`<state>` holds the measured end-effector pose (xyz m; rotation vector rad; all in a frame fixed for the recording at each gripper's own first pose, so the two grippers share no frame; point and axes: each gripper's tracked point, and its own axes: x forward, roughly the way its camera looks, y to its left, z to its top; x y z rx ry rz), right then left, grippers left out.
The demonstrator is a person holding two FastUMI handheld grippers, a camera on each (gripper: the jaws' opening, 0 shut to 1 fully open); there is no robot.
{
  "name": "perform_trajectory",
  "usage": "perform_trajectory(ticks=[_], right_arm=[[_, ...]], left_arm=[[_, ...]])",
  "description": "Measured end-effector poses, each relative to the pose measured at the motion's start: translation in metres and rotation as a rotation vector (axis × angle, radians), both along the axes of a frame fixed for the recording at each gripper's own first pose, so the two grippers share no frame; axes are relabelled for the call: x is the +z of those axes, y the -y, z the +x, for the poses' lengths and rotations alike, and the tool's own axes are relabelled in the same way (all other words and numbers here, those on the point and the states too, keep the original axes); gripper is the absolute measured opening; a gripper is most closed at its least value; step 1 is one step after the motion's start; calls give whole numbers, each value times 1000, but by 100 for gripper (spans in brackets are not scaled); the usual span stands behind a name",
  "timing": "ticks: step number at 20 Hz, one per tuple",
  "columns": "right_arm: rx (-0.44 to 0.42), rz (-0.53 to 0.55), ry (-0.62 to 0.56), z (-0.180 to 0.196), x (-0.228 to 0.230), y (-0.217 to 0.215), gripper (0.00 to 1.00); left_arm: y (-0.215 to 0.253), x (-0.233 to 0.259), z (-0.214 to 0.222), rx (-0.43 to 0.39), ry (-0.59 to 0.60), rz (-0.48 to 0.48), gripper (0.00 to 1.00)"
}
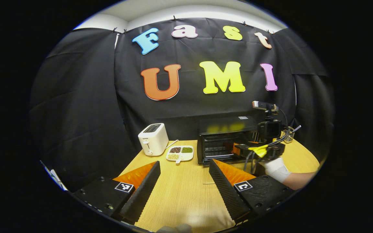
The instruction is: Open the electric oven with the left hand, put the food in, and close the electric oven.
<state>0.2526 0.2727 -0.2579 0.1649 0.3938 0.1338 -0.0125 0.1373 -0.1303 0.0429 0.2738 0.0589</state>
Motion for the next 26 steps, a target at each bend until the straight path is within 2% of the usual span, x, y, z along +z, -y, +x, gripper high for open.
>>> perform_trajectory(ticks=[3,6,7,8,9,13,17,20,22,26], right_arm=[[63,-53,33,-51,46,28,88],[67,-128,85,-104,96,72,88],[47,-145,99,-122,111,90,89],[27,-148,117,-139,127,108,98],[1,-146,132,-154,139,125,100],[-70,-148,171,-215,172,202,99],[-115,-128,179,-275,178,277,100],[-77,-128,148,-316,160,320,100],[-68,-149,128,-333,150,347,99],[-48,-175,79,-356,133,375,100]], left_arm=[[9,-2,-2,-27,10,-12,97],[25,-12,-2,-58,8,-42,97],[31,-17,-2,-68,1,-51,97],[40,-22,-1,-83,-9,-59,97],[48,-26,0,-96,-11,-60,97],[86,-31,0,-127,-14,-28,97],[139,-54,-14,-134,-63,-52,97],[172,-77,-32,-108,-113,-58,97],[194,-90,-39,-105,-126,-53,97],[225,-132,-50,-110,-174,-42,97]])
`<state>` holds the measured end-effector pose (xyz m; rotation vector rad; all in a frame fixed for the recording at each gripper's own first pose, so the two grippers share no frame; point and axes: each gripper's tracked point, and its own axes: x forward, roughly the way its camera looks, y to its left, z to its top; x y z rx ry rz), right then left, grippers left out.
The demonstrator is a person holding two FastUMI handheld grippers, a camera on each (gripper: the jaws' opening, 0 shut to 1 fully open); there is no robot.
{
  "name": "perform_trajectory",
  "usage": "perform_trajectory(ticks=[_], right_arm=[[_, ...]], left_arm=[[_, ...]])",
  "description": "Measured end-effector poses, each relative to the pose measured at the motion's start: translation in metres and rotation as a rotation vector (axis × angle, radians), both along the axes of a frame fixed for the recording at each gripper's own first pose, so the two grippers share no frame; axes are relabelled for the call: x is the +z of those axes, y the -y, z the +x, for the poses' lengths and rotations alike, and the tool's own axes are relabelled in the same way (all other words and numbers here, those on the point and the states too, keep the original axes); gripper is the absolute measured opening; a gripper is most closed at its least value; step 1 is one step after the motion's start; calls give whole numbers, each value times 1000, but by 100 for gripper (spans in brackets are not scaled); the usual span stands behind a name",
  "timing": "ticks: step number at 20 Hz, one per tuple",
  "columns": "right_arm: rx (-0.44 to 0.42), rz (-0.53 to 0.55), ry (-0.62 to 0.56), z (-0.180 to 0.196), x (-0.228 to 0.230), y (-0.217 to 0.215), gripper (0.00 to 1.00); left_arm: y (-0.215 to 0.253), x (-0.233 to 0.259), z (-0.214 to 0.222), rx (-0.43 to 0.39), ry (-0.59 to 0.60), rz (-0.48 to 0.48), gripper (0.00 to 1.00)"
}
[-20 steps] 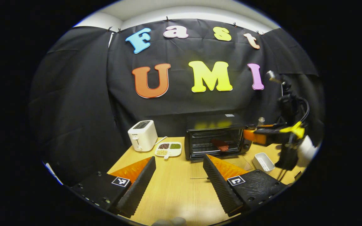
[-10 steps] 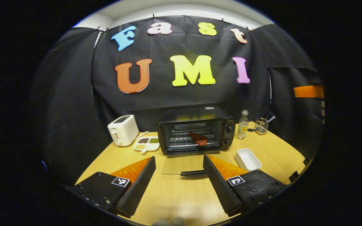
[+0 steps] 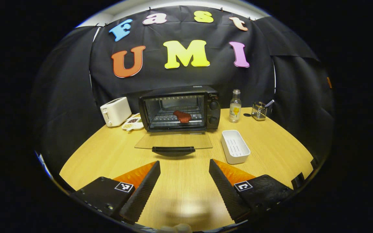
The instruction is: Open the electric oven with the left hand, put the food in, and close the electric oven.
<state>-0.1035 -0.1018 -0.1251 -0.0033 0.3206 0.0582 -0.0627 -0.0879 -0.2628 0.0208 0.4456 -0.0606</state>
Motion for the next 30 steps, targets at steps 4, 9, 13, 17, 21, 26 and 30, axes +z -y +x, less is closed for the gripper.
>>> perform_trajectory(ticks=[4,9,13,17,21,26,30], right_arm=[[-10,-10,-42,1,-9,3,100],[-45,-15,-78,14,-9,-13,100],[-117,27,-104,31,-5,-31,100],[-163,12,-105,40,1,-50,100],[-195,16,-105,45,4,-64,100],[-228,21,-90,47,3,-74,100],[-249,47,-99,48,-5,-75,100]], left_arm=[[3,-35,11,19,-50,-12,96],[-22,-73,54,45,-95,-5,97],[-30,-101,86,14,-133,12,97],[-32,-114,111,-45,-139,25,97],[-38,-119,127,-46,-167,-4,96],[-38,-102,134,-68,-152,-6,98],[-39,-78,145,-84,-114,-16,99]])
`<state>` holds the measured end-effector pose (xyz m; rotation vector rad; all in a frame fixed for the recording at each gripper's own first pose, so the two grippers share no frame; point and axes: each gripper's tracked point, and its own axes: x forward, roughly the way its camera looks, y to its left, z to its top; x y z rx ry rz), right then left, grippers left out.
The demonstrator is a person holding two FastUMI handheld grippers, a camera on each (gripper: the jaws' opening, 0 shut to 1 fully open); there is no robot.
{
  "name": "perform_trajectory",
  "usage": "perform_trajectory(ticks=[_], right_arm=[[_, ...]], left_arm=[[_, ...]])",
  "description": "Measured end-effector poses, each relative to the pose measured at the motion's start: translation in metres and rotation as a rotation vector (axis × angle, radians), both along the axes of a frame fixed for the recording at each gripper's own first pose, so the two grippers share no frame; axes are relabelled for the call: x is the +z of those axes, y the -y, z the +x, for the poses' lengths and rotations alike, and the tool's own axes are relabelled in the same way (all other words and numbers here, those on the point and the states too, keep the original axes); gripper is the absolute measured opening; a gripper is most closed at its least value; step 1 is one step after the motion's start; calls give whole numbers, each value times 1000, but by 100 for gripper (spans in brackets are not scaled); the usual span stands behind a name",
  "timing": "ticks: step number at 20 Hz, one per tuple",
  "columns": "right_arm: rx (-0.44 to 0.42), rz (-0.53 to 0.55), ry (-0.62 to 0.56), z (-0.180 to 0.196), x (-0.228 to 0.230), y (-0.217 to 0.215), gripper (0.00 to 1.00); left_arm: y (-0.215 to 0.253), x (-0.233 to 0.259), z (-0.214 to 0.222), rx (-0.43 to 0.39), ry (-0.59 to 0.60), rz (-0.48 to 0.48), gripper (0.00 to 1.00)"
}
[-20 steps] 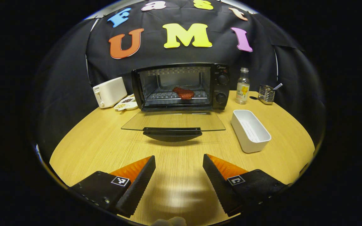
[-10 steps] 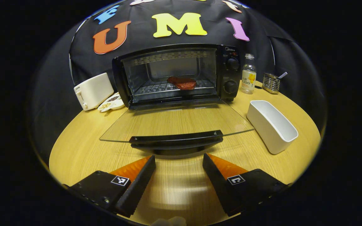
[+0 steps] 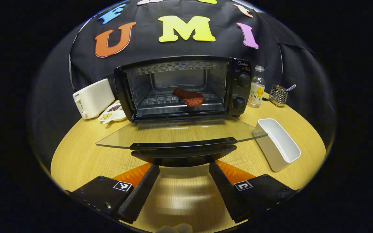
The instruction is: Open the electric oven with the left hand, put the food in, and close the electric oven.
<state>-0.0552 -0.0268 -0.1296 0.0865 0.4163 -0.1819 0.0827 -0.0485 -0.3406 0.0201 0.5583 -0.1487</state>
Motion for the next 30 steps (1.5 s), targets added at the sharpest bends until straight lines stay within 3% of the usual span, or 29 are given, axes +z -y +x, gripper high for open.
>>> perform_trajectory(ticks=[12,16,18,24,30], right_arm=[[-57,41,49,6,8,16,100],[-81,47,63,4,10,23,100],[-90,40,65,1,11,28,100],[-91,40,22,-7,1,34,100],[-93,40,1,-36,-1,52,100]], left_arm=[[-5,91,58,-8,135,-18,97],[3,109,77,-45,201,35,98],[12,109,82,-59,202,18,97],[27,107,72,-40,175,-41,97],[55,128,31,-50,199,-95,98]])
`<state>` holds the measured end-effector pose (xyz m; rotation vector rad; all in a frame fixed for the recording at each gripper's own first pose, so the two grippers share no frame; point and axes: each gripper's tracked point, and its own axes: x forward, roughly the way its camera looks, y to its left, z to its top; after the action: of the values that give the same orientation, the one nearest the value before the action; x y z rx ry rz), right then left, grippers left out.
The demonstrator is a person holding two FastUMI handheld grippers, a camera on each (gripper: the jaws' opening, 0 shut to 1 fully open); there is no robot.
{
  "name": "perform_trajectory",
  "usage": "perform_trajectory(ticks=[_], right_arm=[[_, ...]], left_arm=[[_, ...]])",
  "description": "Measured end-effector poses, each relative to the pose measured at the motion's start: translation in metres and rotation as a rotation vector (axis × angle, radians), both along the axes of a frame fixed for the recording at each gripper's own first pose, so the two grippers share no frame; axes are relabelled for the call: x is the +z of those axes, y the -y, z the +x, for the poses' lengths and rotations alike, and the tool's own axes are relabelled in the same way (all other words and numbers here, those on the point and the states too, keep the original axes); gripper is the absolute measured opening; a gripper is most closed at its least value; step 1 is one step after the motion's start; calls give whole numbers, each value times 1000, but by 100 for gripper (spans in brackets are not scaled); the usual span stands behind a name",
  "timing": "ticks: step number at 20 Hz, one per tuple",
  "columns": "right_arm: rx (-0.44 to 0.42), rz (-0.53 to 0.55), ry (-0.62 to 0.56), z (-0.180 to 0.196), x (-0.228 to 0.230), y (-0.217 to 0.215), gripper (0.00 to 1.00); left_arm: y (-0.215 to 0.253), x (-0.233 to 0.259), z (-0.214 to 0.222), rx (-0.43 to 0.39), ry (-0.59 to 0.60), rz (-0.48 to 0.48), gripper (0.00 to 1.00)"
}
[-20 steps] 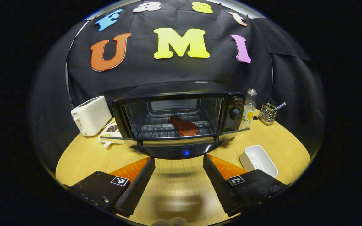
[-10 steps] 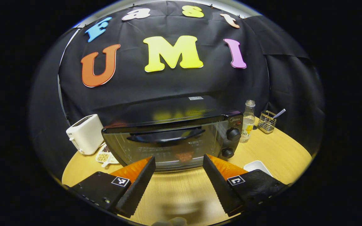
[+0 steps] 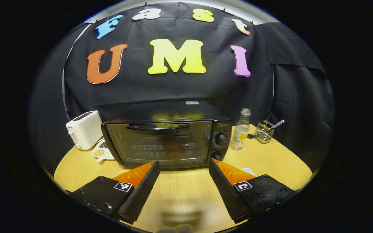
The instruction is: Open the electric oven with the left hand, put the food in, and close the electric oven.
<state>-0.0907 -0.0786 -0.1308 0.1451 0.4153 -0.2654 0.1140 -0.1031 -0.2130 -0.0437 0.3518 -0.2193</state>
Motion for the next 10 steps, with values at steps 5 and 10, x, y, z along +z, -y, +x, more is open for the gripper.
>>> perform_trajectory(ticks=[5,10], right_arm=[[65,-27,60,-29,9,22,100],[192,-20,121,-58,14,39,100]], left_arm=[[24,56,-65,1,74,-23,97],[22,125,-164,65,145,-44,98]])
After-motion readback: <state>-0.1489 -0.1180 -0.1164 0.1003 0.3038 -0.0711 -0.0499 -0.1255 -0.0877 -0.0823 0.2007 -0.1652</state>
